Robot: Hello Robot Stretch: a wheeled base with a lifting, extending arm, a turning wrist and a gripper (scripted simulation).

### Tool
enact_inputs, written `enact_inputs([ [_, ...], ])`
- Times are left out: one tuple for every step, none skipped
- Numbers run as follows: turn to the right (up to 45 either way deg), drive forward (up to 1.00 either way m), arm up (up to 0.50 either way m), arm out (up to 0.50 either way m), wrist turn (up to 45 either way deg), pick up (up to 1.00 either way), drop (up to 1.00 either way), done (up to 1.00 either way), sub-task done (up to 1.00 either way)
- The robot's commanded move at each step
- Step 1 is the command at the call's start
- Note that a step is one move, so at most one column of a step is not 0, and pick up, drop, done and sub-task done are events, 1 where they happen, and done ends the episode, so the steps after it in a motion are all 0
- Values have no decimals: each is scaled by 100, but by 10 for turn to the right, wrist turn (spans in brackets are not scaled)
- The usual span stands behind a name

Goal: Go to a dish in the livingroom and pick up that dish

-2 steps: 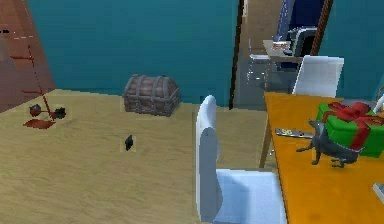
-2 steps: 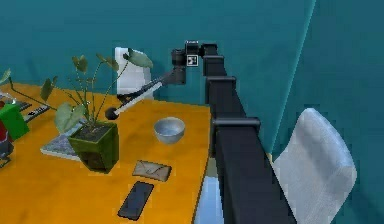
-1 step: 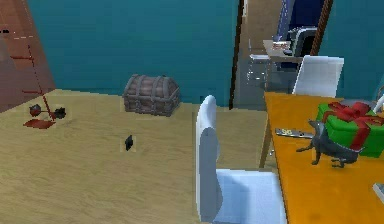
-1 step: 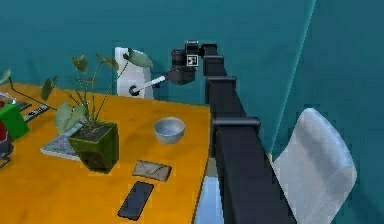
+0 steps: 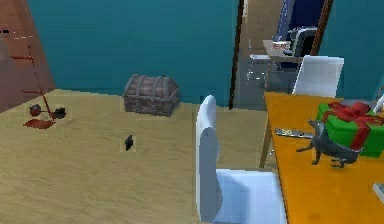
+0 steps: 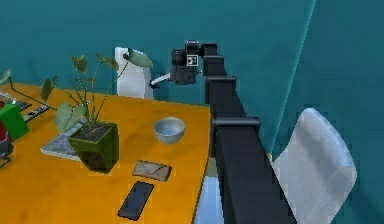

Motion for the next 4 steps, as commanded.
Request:
enact_inputs([
  [0,0,-26,0,0,0,0,0,0],
  [0,0,0,0,0,100,0,0,0],
  [0,0,10,0,0,0,0,0,0],
  [0,0,0,0,0,0,0,100,0],
])
